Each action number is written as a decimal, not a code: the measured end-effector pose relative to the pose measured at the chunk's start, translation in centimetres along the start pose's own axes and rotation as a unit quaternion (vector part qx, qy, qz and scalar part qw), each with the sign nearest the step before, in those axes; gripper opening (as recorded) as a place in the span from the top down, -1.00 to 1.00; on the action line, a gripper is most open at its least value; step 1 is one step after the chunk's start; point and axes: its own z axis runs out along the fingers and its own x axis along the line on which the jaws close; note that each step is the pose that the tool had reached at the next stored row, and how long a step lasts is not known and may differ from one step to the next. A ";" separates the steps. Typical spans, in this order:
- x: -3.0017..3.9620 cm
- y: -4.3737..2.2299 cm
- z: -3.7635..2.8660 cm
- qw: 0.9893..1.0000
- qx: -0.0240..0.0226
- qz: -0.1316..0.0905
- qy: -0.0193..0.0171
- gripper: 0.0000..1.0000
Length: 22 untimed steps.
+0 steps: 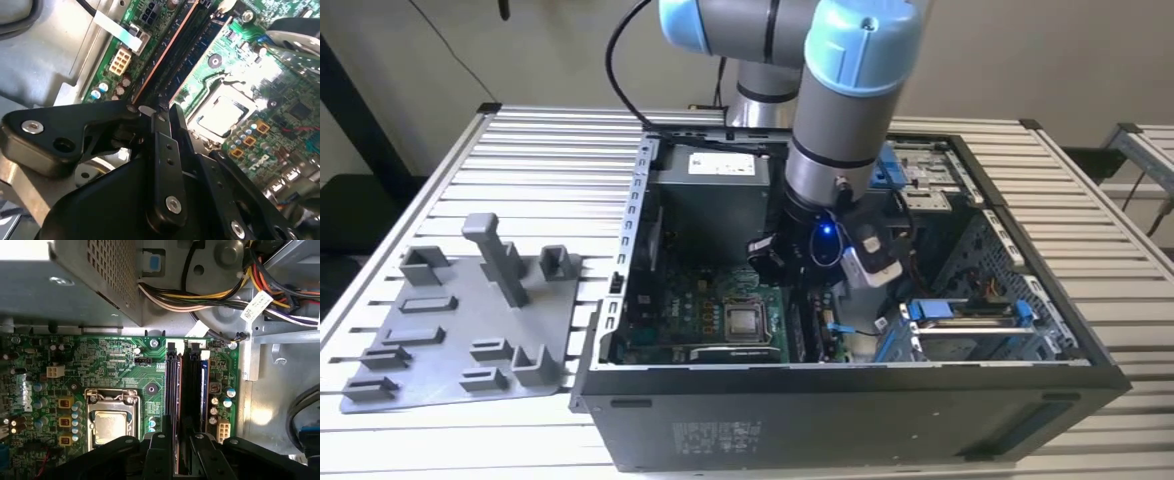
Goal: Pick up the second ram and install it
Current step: 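Insert the second ram into the second slot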
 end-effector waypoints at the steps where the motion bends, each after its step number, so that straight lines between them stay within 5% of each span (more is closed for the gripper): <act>1: 0.01 -0.01 -0.45 1.000 0.000 0.000 0.000 0.57; 4: 0.02 -0.02 -1.57 1.000 0.000 0.000 0.000 0.57; 15: 0.03 -0.02 -1.50 1.000 -0.001 0.000 0.000 0.57; 22: 0.02 -0.02 -0.81 1.000 -0.015 0.000 -0.001 0.57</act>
